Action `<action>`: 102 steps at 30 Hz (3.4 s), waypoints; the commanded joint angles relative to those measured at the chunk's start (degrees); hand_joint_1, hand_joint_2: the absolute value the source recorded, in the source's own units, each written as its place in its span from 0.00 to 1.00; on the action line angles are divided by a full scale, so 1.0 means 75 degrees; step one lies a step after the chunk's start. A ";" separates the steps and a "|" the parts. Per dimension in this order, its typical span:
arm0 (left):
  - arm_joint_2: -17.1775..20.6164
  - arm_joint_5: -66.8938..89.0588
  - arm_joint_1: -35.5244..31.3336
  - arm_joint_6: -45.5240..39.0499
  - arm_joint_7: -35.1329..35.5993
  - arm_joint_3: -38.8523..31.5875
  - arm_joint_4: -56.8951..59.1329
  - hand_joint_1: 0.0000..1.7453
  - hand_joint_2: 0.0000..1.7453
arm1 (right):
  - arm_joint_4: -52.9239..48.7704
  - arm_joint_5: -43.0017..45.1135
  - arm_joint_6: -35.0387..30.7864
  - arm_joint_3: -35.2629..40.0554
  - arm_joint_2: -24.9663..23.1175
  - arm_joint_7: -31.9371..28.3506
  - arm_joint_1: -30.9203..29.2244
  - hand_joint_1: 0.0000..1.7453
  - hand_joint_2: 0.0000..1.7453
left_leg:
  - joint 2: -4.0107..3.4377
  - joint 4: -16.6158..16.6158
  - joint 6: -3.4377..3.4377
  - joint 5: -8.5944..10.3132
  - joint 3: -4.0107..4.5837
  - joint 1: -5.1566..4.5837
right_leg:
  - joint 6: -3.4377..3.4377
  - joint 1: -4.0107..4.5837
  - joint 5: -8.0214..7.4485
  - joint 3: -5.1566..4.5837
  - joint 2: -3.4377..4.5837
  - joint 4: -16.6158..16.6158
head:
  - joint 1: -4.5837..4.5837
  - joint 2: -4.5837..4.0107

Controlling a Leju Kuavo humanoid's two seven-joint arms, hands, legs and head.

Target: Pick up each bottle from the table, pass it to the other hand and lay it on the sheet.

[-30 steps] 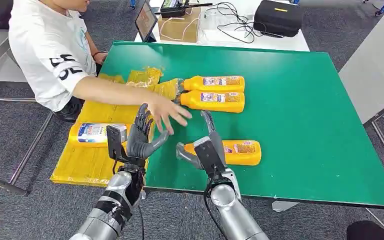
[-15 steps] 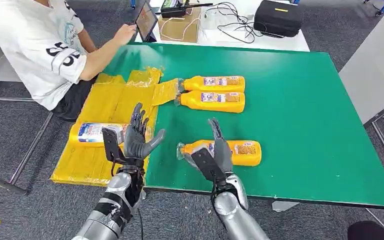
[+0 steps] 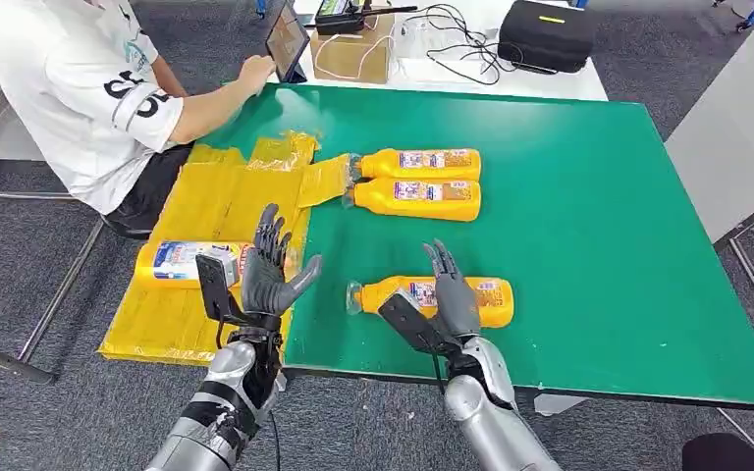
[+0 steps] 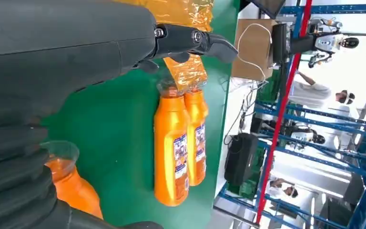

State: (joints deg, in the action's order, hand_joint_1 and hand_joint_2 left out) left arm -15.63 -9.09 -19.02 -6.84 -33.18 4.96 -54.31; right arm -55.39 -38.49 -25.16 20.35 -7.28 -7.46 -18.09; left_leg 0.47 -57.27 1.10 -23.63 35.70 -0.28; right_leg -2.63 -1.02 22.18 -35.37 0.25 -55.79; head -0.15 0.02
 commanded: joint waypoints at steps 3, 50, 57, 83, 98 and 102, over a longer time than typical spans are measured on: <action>-0.0020 -0.0098 -0.0152 0.0207 0.0015 -0.0355 0.0176 0.00 1.00 | 0.1225 -0.0763 0.0555 -0.0104 0.0531 0.0621 -0.0782 0.00 1.00 | -0.0006 0.0000 -0.0010 -0.0014 -0.0036 0.0008 | 0.0013 0.0010 0.0011 0.0038 -0.0001 0.0005 | 0.0000 -0.0003; 0.0203 0.0998 -0.1069 0.0495 0.0226 0.0159 0.1986 0.00 1.00 | 0.0954 0.1049 -0.0031 -0.0278 -0.0501 -0.0957 -0.1315 1.00 1.00 | -0.0006 -0.0003 -0.0010 -0.0011 -0.0052 0.0011 | 0.0013 0.0014 0.0013 0.0050 -0.0008 0.0001 | 0.0000 -0.0003; 0.0057 0.0697 -0.1345 0.1165 0.0510 0.0459 0.2076 0.00 1.00 | 0.1371 0.1799 0.0091 0.0105 -0.1104 -0.1335 -0.1606 1.00 1.00 | -0.0010 -0.0005 -0.0011 -0.0004 -0.0022 0.0006 | 0.0014 0.0008 0.0007 0.0019 -0.0003 -0.0006 | 0.0000 -0.0003; 0.0015 0.0087 -0.1264 0.1281 0.0645 0.0649 0.1427 1.00 1.00 | 0.2884 0.1668 0.0454 0.1357 -0.1607 -0.1171 -0.1812 0.00 1.00 | -0.0003 -0.0002 -0.0011 -0.0009 -0.0032 0.0014 | 0.0015 0.0016 0.0013 0.0035 -0.0011 0.0002 | 0.0000 -0.0003; 0.0691 0.1127 -0.1375 -0.0111 0.0052 0.0226 0.1315 1.00 1.00 | 0.1364 0.2551 0.0006 0.0338 -0.1031 -0.1635 -0.1401 0.00 1.00 | -0.0006 -0.0002 -0.0013 -0.0009 -0.0033 0.0014 | 0.0017 0.0016 0.0012 0.0033 -0.0008 0.0001 | 0.0000 -0.0003; 0.1028 0.2064 -0.1401 -0.0753 -0.0068 0.0325 0.1272 1.00 1.00 | 0.1054 0.2735 0.0003 0.0144 -0.0977 -0.1780 -0.1317 0.00 1.00 | -0.0003 -0.0003 -0.0012 -0.0005 -0.0021 0.0011 | 0.0015 0.0013 0.0010 0.0020 -0.0011 -0.0002 | 0.0000 -0.0003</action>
State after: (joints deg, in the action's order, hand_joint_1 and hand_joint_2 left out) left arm -13.29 -1.91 -26.38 -6.95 -32.56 7.63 -46.07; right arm -42.79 -19.89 -25.09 25.09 -17.03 -19.45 -28.19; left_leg 0.46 -57.28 1.09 -23.59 35.71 -0.26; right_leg -2.63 -1.00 22.17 -35.40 0.20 -55.81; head -0.15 0.00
